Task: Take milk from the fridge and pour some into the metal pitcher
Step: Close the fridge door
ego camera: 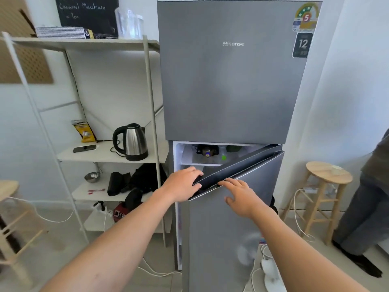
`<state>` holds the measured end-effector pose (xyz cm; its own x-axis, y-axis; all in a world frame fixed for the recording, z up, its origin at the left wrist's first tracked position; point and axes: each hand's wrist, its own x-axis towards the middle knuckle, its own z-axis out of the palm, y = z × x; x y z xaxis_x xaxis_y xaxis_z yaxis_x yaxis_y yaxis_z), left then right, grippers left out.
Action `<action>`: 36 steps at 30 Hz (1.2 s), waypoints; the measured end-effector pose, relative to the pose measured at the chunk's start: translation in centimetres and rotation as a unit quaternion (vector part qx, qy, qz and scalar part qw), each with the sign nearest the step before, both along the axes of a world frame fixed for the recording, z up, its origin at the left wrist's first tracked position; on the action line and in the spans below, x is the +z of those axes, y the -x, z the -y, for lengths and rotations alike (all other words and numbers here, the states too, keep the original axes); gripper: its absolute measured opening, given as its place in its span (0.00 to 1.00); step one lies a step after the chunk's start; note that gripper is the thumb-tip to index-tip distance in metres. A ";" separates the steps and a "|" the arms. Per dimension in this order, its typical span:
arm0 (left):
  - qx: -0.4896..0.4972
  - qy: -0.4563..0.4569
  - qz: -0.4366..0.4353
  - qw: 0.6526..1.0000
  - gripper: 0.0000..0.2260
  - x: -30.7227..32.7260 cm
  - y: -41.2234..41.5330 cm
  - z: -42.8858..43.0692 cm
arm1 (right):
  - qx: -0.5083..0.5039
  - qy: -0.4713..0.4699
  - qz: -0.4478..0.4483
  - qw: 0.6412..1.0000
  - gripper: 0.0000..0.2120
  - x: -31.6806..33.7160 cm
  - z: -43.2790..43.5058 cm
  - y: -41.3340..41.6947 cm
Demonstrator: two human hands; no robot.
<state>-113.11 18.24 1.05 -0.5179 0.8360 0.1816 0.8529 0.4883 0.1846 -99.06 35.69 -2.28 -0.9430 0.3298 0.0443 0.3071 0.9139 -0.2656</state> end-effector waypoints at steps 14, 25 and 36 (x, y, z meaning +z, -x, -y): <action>0.023 0.002 -0.127 0.992 0.15 -0.4 9.6 -1.4 | -0.016 -0.002 0.012 1.000 0.27 0.4 -0.1 9.5; 0.057 0.006 -0.187 0.981 0.20 -1.2 16.4 -3.4 | -0.052 -0.037 0.016 0.998 0.27 0.7 -0.5 16.5; 0.051 -0.039 -0.236 0.970 0.42 -2.2 22.9 -6.2 | -0.099 -0.064 0.005 0.993 0.27 0.5 -1.0 21.7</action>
<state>-136.03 24.42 -1.14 -0.4416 0.7586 0.4790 0.7990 0.5754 -0.1748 -120.77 36.66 -1.80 -0.8607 0.5013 0.0888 0.4866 0.8613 -0.1462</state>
